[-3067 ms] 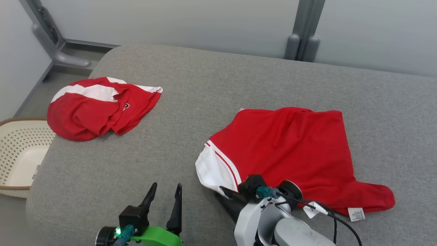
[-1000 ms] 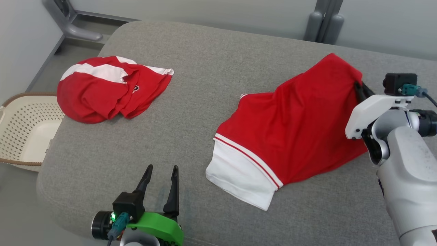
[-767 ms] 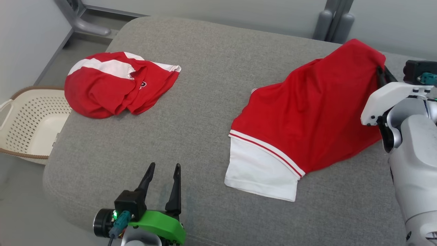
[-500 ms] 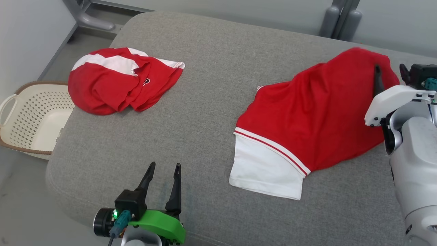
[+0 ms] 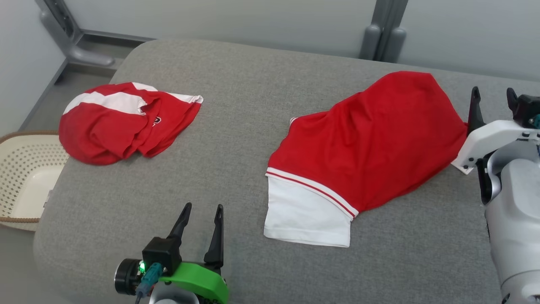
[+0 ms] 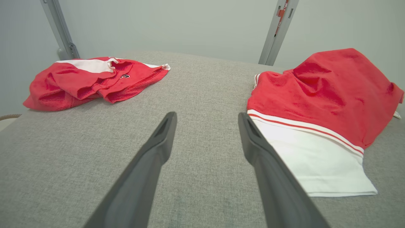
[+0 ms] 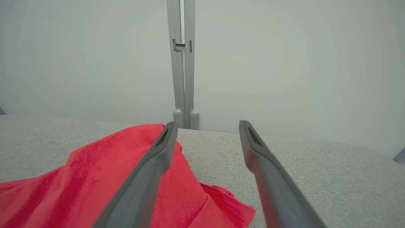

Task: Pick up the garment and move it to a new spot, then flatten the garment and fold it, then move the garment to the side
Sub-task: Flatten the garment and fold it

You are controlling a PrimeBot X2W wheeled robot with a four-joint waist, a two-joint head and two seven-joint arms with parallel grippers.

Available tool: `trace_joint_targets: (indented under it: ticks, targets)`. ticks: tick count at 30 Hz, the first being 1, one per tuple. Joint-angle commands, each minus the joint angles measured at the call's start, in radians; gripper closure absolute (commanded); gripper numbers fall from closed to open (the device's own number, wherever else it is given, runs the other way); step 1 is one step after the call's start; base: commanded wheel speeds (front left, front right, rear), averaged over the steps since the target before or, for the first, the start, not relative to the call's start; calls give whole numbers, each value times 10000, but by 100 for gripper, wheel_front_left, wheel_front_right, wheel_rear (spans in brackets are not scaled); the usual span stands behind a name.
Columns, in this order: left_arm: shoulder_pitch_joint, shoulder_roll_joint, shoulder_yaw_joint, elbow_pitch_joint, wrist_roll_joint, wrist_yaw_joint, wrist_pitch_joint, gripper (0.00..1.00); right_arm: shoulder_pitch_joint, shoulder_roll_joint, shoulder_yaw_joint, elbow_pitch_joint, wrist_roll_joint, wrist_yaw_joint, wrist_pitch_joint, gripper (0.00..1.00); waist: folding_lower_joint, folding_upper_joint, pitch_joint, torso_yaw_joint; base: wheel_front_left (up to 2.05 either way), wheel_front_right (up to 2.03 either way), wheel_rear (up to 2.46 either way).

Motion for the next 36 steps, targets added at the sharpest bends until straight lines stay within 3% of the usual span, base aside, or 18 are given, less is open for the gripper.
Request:
trace_joint_targets:
  ticks: [1, 12, 18, 26, 36]
  targets:
    - [-70, 39, -3, -25, 116, -39, 4, 0, 376, 122, 119, -332, 90, -14, -38, 0, 0, 0, -429, -514, 0, 0, 0]
    - [224, -15, 68, 118, -131, 94, 5, 0, 3361, 937, 1398, -2982, 957, -14, -42, 0, 0, 0, -1060, -1809, 0, 0, 0]
    - [299, -22, -8, 61, -111, 45, 5, 0, 3778, 917, 1488, -3431, 1210, -14, 291, 0, 0, 0, -898, -1929, 0, 0, 0]
    - [-218, -24, -35, -172, 143, 10, 5, 0, 2723, 18, 407, -2302, 678, -14, 911, 0, 0, 0, 302, -921, 0, 0, 0]
    - [-559, -20, 309, -483, 292, -7, 4, 0, 734, -440, -138, 60, 427, -14, 1059, 0, 0, 0, 1686, 84, 0, 0, 0]
